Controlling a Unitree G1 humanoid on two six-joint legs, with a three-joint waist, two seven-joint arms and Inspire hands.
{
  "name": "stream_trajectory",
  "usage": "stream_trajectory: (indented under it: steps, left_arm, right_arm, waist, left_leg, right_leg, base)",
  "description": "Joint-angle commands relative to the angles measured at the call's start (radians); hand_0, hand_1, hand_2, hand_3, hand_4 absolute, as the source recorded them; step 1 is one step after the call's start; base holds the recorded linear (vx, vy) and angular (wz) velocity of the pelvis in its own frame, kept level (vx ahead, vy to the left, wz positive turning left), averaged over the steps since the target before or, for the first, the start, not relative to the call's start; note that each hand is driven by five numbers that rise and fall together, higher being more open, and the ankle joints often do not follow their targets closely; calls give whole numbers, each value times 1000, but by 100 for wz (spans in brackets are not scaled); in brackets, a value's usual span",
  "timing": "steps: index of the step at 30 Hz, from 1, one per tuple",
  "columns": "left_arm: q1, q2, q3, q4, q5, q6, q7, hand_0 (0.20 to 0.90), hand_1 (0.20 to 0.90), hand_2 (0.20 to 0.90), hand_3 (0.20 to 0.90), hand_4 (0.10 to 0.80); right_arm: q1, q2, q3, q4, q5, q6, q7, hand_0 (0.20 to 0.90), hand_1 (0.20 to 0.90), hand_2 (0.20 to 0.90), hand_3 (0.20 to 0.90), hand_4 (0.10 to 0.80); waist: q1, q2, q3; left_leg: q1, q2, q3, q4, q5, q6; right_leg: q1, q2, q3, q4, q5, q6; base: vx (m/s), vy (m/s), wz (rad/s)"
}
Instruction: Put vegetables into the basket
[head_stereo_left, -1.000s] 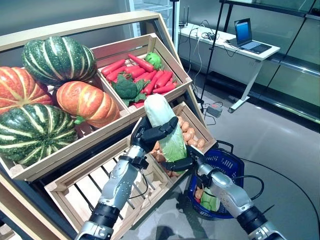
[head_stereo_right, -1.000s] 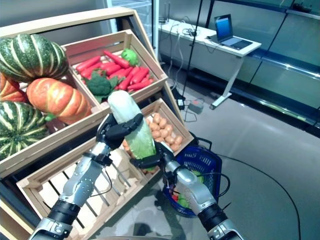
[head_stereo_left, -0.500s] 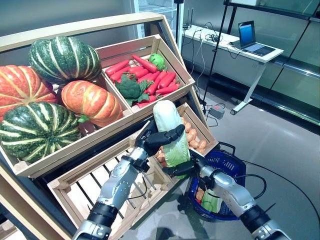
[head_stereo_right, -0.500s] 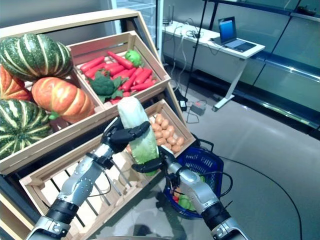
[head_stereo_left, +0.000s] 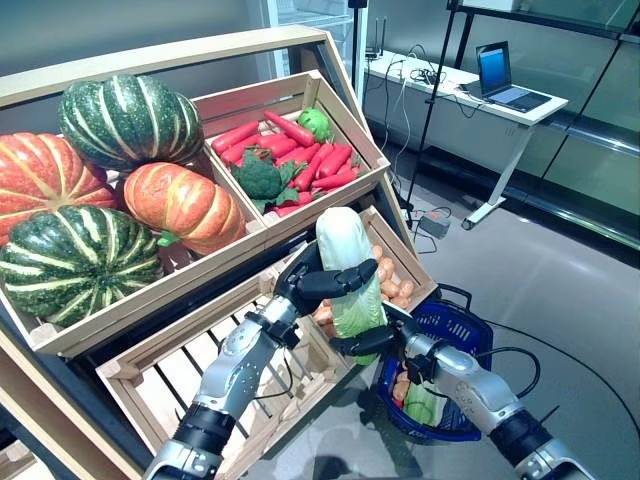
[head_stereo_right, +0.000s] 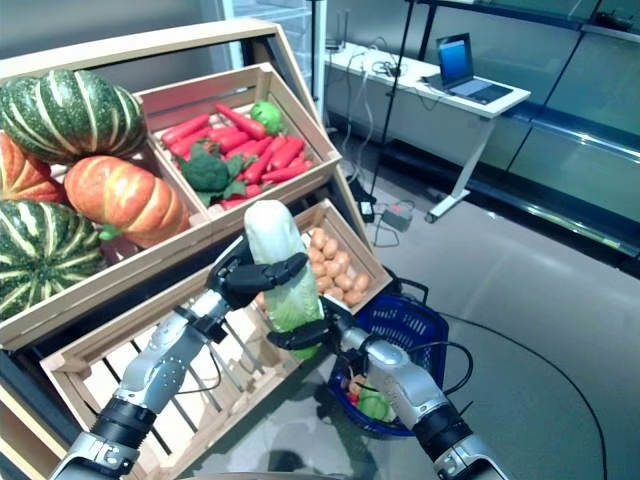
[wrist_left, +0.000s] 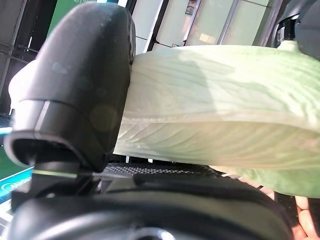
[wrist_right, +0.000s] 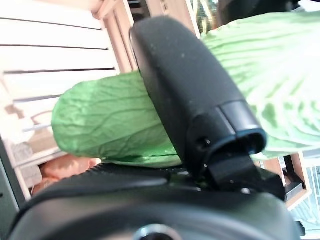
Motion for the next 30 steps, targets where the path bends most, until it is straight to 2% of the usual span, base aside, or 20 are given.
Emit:
stream_trajectory:
  steps: [1, 4, 5, 6, 8, 12, 13, 14, 18, 24, 30]
  left_arm:
    - [-41, -15, -130, 30, 2, -34, -93, 300, 300, 300, 300, 400]
    - [-31, -9, -113, 32, 3, -40, -93, 316, 316, 316, 316, 411]
    - [-27, -8, -111, 30, 1, -39, -95, 420, 420, 420, 420, 480]
    - [-23, -7, -109, 23, 1, -35, -94, 429, 429, 429, 429, 486]
    - [-16, -5, -104, 13, -4, -26, -97, 305, 305, 305, 305, 403]
    - [3, -4, -90, 6, -15, -26, -91, 300, 300, 300, 300, 400]
    - [7, -4, -86, 6, -16, -27, -90, 444, 444, 444, 444, 496]
    - [18, -4, -73, 5, -16, -25, -87, 900, 900, 900, 900, 800]
    - [38, -10, -48, 7, -17, -28, -70, 900, 900, 900, 900, 800]
    - [94, -19, 31, 17, -21, -55, -11, 900, 900, 900, 900, 800]
    - [172, -22, 116, 41, -18, -83, -30, 900, 900, 900, 900, 800]
  right_arm:
    - [-238, 105, -150, -100, 136, -222, 42, 300, 300, 300, 300, 400]
    - [-216, 96, -171, -100, 122, -217, 50, 300, 300, 300, 300, 400]
    - [-210, 91, -176, -95, 132, -213, 50, 300, 300, 300, 300, 400]
    - [-203, 88, -179, -89, 140, -214, 50, 300, 300, 300, 300, 400]
    - [-182, 90, -185, -74, 144, -217, 48, 300, 300, 300, 300, 400]
    - [-131, 93, -190, -75, 135, -218, 45, 300, 300, 300, 300, 400]
    - [-120, 93, -192, -74, 136, -217, 45, 300, 300, 300, 300, 400]
    - [-91, 93, -197, -68, 141, -221, 50, 300, 300, 300, 300, 400]
    - [-35, 102, -210, -47, 149, -226, 49, 300, 300, 300, 300, 400]
    - [87, 113, -264, -10, 163, -256, 44, 300, 300, 300, 300, 400]
    - [193, 143, -327, 44, 134, -249, 34, 300, 300, 300, 300, 400]
  waist:
    - [8, -9, -44]
    - [6, -8, -41]
    - [6, -8, -41]
    - [6, -8, -41]
    - [5, -7, -41]
    - [0, -5, -39]
    - [-1, -5, -40]
    - [-3, -4, -39]
    - [-10, -3, -38]
    - [-24, 1, -30]
    - [-44, 3, -14]
  left_leg:
    - [35, -28, 13, 2, -144, 16]
    - [35, -28, 13, 2, -145, 15]
    - [36, -28, 13, 2, -145, 15]
    - [36, -27, 14, 2, -145, 15]
    - [36, -27, 15, 2, -146, 17]
    - [35, -26, 22, 2, -146, 17]
    - [35, -26, 23, 2, -146, 17]
    - [35, -25, 27, 2, -146, 17]
    - [37, -22, 37, 2, -147, 17]
    - [39, -17, 57, 2, -145, 16]
    - [39, -11, 75, 2, -143, 17]
  right_leg:
    - [22, 33, -2, 2, -76, -58]
    - [22, 33, -4, 2, -75, -58]
    - [22, 32, -4, 2, -75, -58]
    - [22, 32, -5, 2, -75, -57]
    - [22, 32, -5, 2, -75, -57]
    - [19, 31, -3, 2, -74, -56]
    - [18, 31, -2, 2, -74, -56]
    - [16, 32, 1, 2, -74, -56]
    - [13, 33, 7, 2, -72, -55]
    - [6, 35, 18, 2, -67, -54]
    - [-4, 39, 34, 2, -64, -56]
  base:
    - [0, 0, 0]
    - [21, 9, 0]
    - [35, 13, 0]
    - [31, 8, 0]
    - [35, 6, 0]
    - [8, 1, 0]
    - [0, 0, 0]
    - [0, 0, 0]
    - [10, -2, -2]
    - [7, -8, -8]
    - [-5, -5, -12]
